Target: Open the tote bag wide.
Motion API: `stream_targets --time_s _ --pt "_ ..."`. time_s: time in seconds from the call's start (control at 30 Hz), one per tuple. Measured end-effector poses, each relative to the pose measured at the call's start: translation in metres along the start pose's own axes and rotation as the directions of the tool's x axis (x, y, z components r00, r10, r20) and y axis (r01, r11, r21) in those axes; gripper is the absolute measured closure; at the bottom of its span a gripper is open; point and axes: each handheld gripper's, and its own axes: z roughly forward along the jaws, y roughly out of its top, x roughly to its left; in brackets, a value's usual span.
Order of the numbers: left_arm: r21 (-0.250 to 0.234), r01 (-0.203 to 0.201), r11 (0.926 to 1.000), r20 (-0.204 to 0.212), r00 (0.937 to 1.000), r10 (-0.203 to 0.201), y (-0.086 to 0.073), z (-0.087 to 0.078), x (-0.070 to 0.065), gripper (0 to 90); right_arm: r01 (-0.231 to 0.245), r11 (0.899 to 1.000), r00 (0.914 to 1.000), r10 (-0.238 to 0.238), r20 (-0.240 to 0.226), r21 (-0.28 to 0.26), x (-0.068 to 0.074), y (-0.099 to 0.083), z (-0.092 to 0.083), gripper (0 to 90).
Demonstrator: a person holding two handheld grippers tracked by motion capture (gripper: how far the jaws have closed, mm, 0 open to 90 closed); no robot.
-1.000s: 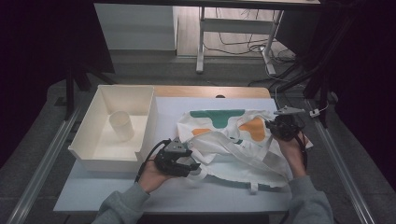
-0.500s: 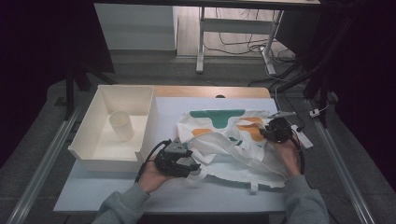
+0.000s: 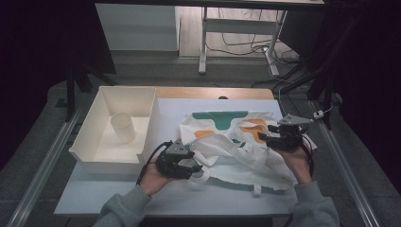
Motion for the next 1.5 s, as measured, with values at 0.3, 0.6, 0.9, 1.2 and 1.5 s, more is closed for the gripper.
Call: stream_targets --time_s 0.3,0.6,0.9,1.2,1.5 --pt "-0.007 -0.001 1.0000 -0.005 1.0000 0.001 0.000 -0.002 0.000 42.0 0.085 0.996 0.9937 -0.084 -0.075 0.016 0.034 -0.005 -0.002 45.0" --pt "-0.017 -0.005 0.9998 -0.008 1.0000 0.005 0.002 -0.005 -0.001 42.2 0.135 0.990 0.9809 -0.128 -0.146 0.037 0.056 -0.007 0.003 44.8" --pt "-0.022 -0.025 0.9994 0.001 0.9997 0.025 0.005 -0.005 -0.007 42.0 0.184 0.980 0.9646 -0.166 -0.205 0.074 0.075 -0.015 0.011 44.6" --pt "-0.018 -0.034 0.9993 0.008 0.9994 0.034 0.007 -0.002 -0.010 41.9 0.211 0.970 0.9549 -0.178 -0.238 0.122 0.082 -0.025 0.029 56.9" --pt "-0.008 -0.077 0.9970 0.033 0.9964 0.078 0.017 0.008 -0.022 41.7 0.174 0.974 0.9643 -0.139 -0.225 0.143 0.075 -0.029 0.036 87.6"
